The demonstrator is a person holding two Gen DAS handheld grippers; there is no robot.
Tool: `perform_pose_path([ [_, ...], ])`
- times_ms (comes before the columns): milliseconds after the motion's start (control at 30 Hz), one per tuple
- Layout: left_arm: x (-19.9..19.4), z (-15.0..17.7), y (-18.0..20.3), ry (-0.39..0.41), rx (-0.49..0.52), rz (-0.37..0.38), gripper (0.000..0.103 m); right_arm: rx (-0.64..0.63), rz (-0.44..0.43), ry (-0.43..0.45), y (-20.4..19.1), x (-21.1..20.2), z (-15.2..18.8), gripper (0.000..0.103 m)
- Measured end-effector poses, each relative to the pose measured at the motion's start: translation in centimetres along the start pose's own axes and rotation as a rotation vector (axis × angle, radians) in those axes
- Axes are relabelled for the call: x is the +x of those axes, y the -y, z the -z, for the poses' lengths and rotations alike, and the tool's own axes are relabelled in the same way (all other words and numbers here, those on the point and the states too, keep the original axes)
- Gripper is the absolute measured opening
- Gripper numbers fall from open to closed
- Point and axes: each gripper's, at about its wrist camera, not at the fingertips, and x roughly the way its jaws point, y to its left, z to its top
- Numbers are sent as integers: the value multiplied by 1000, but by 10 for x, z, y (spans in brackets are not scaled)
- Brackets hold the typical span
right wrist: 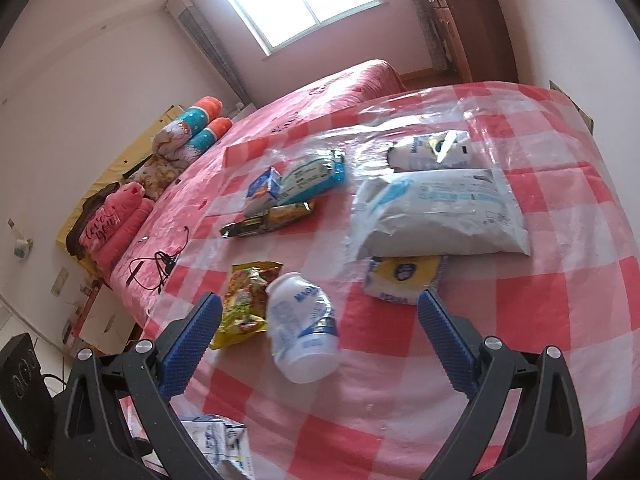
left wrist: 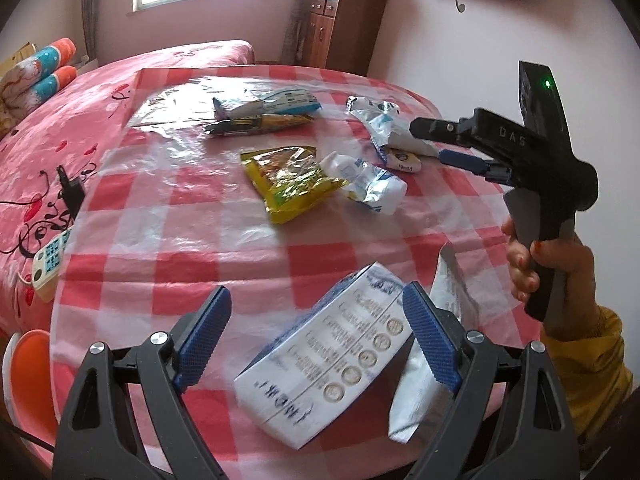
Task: Collect trash
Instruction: 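Grasp the yellow snack bag with the left tool while the right tool grasps the white MAGIC bottle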
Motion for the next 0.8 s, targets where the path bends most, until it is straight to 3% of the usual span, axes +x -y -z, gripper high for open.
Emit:
perform_pose_path([
  [267,28,-31,4,-44,-36,-33,88,-10,-16,-54,8,12,-1,97],
  [500,56,-67,-12,-45,-170,-26,88,-91,-21,-94,-6,24,3,97],
  [800,93,-92,-29,-82,-255,-51,88,-131,1,-124,-8,35,7,97],
])
